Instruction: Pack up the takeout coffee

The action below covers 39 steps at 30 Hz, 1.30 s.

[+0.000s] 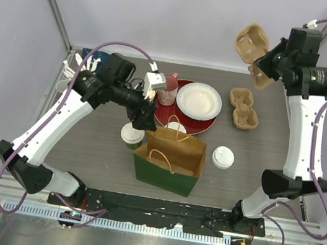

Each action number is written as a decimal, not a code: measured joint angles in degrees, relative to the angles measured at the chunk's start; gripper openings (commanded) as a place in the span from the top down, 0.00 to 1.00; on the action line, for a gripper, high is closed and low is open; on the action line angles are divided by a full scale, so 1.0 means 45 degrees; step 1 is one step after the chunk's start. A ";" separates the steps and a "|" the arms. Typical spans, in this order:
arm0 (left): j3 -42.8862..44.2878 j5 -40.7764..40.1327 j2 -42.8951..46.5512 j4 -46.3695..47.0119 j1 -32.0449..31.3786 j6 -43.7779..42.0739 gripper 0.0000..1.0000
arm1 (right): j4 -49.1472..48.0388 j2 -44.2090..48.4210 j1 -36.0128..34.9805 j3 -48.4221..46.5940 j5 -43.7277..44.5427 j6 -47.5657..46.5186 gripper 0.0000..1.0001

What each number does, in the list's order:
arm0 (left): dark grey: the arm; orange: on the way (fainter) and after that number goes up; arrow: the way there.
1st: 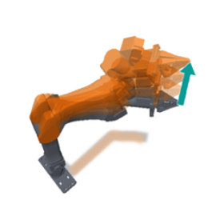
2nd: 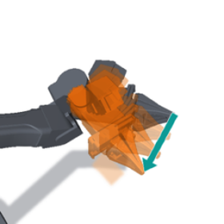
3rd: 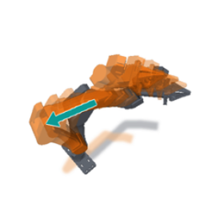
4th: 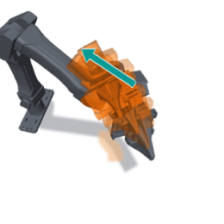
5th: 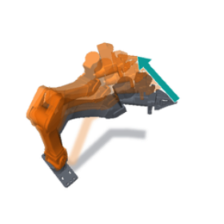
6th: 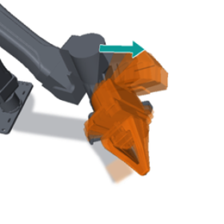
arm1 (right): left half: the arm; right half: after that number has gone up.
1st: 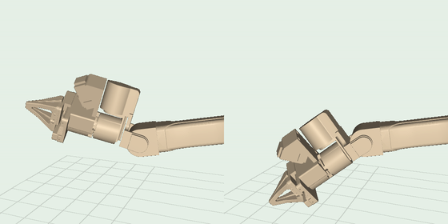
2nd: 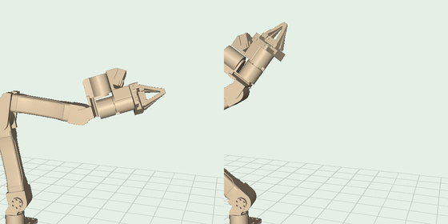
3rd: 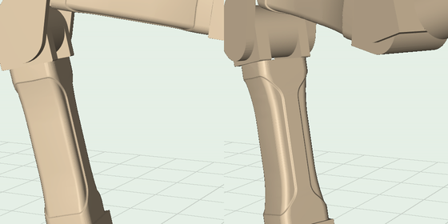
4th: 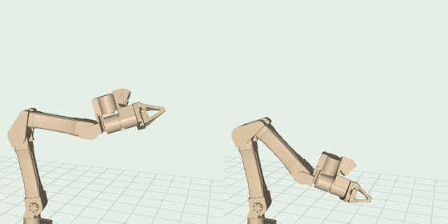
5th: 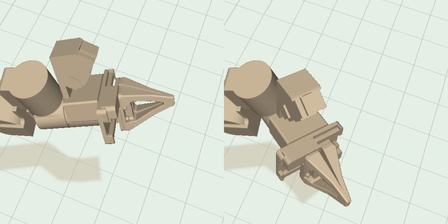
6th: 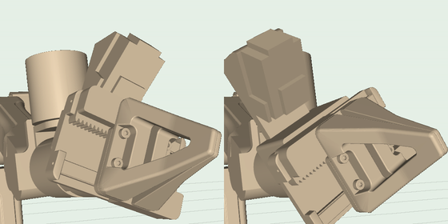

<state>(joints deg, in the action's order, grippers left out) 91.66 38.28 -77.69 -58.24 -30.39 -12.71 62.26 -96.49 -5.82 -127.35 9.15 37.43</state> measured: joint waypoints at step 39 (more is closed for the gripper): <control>-0.1977 -0.0714 0.0287 0.1350 -0.1948 0.1637 1.00 | 0.3701 0.5246 -0.7572 0.3604 -0.5445 0.1185 0.99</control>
<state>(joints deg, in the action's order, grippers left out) 82.76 35.07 -76.40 -52.16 -39.16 -5.34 78.91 -72.88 -39.90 -111.13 -15.35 42.76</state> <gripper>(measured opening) 0.012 0.051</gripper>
